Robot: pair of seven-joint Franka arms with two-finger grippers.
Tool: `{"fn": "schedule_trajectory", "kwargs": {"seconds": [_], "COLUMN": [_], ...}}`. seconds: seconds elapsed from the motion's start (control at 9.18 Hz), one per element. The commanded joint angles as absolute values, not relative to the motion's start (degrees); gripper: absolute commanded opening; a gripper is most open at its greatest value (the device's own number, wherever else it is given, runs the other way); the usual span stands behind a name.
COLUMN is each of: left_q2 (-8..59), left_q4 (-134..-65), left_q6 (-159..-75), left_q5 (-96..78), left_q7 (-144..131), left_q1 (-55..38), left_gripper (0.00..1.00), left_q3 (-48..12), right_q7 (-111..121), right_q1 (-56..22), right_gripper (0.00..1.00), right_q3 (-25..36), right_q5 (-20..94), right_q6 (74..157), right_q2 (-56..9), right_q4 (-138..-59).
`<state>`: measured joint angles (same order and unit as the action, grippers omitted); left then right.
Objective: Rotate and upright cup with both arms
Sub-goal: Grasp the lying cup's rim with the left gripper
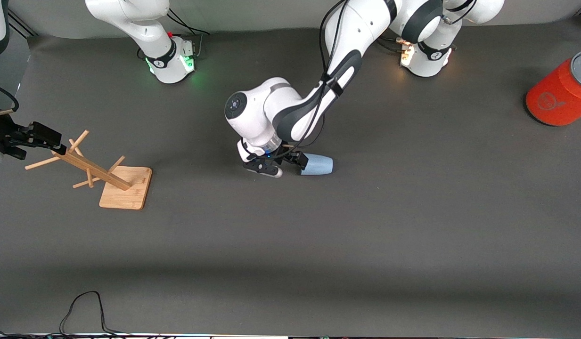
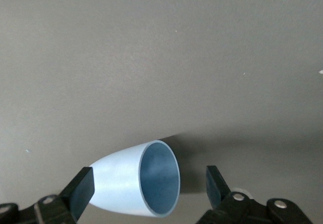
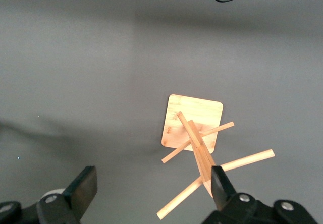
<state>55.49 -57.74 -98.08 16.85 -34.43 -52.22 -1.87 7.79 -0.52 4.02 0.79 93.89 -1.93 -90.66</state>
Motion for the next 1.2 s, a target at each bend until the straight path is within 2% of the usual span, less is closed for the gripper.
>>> {"fn": "schedule_trajectory", "kwargs": {"seconds": [0.0,0.54,0.65,0.76,0.87,0.98,1.09], "left_q2": [57.2,58.2,58.1,58.1,58.0,58.0,57.9], "left_q4": [-55.6,-56.9,-57.7,-58.3,-58.4,-58.4,-58.4], "left_q6": [-94.8,-94.6,-94.6,-94.6,-94.0,-93.0,-92.6], "left_q5": [18.1,21.1,21.7,22.3,23.5,24.0,24.4], "left_q7": [-28.0,-21.8,-20.1,-20.0,-18.4,-13.8,-10.4], "left_q1": [-52.5,-52.4,-52.5,-52.4,-52.4,-52.4,-52.3], "left_gripper": [0.98,0.93,0.81,0.75,0.63,0.44,0.21], "left_q3": [-1.7,-1.7,-1.7,-1.7,-1.7,-1.7,-1.6], "right_q7": [8.4,8.4,8.3,8.3,8.3,8.3,8.3], "right_q1": [-0.6,-0.7,-0.8,-0.7,-0.8,-0.8,-0.8], "right_gripper": [1.00,1.00,1.00,1.00,1.00,1.00,1.00], "right_q3": [3.9,3.7,3.7,3.7,3.7,3.6,3.6], "right_q5": [0.9,0.9,0.9,0.9,0.9,0.9,1.0], "right_q6": [93.4,93.4,93.4,93.4,93.4,93.4,93.4], "right_q2": [-2.1,-2.3,-2.3,-2.4,-2.4,-2.4,-2.4], "right_q4": [-89.8,-90.1,-90.1,-90.1,-90.1,-90.1,-90.1]}}
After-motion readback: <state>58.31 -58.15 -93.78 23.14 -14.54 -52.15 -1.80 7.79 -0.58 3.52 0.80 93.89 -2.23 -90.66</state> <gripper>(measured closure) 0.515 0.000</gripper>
